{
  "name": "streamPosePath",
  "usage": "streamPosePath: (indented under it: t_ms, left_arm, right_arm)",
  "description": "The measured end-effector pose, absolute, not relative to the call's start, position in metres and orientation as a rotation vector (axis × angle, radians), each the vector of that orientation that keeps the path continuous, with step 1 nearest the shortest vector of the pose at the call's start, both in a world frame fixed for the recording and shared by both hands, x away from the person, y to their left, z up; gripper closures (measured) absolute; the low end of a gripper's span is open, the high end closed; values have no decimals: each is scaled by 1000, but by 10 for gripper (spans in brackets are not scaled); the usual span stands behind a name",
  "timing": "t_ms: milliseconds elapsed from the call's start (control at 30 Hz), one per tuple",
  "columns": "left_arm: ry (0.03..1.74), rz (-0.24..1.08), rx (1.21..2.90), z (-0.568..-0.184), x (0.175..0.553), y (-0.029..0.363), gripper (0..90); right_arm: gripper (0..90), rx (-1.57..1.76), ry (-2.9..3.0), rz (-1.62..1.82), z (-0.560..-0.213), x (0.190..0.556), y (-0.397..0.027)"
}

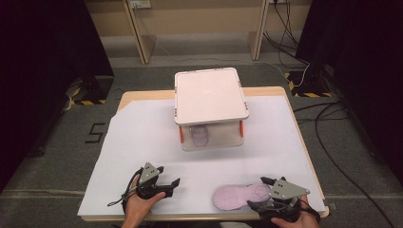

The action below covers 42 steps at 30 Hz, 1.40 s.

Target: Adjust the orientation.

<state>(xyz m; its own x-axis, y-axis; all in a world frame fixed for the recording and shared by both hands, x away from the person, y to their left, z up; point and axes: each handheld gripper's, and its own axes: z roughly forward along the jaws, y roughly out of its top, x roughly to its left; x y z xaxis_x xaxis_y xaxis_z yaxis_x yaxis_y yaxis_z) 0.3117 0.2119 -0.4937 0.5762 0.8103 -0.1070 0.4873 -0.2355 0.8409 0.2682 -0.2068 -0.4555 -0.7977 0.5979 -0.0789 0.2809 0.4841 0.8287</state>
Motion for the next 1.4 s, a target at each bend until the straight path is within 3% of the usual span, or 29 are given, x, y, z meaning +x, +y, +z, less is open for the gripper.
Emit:
streamPosePath:
  t_ms: [300, 367, 800, 1400]
  left_arm:
    - [1050, 444, 1887, -493, 312, 212, 189]
    - [1046, 444, 1887, -493, 312, 212, 189]
    - [1044, 444, 1886, -493, 311, 212, 189]
    - [1052, 451, 1870, -491, 312, 215, 190]
  right_arm:
    - [160, 830, 2297, 1303, -448, 293, -205]
    - [206, 825, 2289, 1258, -448, 299, -202]
    - [208, 951, 2250, 1296, -446, 337, -211]
    - [224, 889, 2283, 1325, -452, 341, -212]
